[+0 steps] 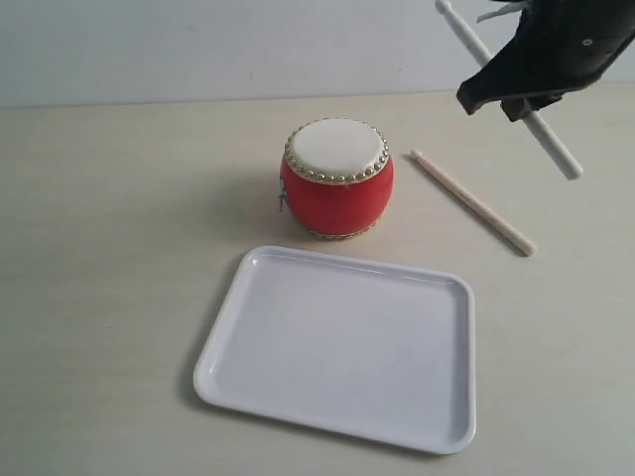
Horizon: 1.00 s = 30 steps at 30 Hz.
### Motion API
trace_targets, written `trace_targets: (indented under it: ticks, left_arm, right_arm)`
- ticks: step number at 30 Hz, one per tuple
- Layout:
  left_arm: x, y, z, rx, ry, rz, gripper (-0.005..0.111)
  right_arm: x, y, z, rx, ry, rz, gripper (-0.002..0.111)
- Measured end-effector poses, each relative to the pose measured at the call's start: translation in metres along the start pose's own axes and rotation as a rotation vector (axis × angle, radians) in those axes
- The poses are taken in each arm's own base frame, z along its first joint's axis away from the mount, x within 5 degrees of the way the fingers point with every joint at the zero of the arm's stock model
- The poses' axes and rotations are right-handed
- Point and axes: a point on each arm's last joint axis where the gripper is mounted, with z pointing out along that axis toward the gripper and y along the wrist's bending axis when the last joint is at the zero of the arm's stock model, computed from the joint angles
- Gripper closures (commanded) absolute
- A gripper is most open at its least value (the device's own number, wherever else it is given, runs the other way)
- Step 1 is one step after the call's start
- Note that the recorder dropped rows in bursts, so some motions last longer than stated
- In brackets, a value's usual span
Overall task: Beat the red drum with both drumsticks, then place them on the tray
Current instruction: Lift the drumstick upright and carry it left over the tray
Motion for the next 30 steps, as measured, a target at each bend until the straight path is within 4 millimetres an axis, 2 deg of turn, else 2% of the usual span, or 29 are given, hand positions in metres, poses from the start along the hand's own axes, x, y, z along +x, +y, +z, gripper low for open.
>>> trace_targets:
  ticks: [4, 8, 13, 18, 23, 27, 30]
  left_arm:
    - [0.0, 0.0, 0.0, 0.007, 0.001, -0.004, 0.107]
    - [0.001, 0.0, 0.0, 0.005, 0.006, -0.034, 0.107]
    - [0.003, -0.001, 0.0, 0.026, 0.04, -0.07, 0.107]
    - [0.007, -0.006, -0.001, 0.107, 0.094, -0.079, 0.107]
    - [0.009, -0.014, -0.002, 0.252, 0.134, -0.103, 0.107]
    - [0.01, -0.021, -0.005, 0.37, 0.172, -0.155, 0.107]
    - [0.01, -0.025, -0.007, 0.451, 0.189, -0.175, 0.107]
  right_arm:
    - [0.021, 0.007, -0.021, -0.076, -0.117, -0.002, 0.108]
    - [0.045, 0.022, -0.023, -0.194, -0.217, 0.004, 0.108]
    - [0.062, 0.041, -0.023, -0.375, -0.341, 0.011, 0.108]
    - [0.067, 0.059, -0.024, -0.561, -0.463, 0.002, 0.108]
    - [0.063, 0.075, -0.039, -0.769, -0.61, -0.043, 0.108]
    - [0.061, 0.092, -0.045, -0.837, -0.663, -0.112, 0.108]
    - [0.06, 0.109, -0.039, -0.882, -0.661, -0.159, 0.108]
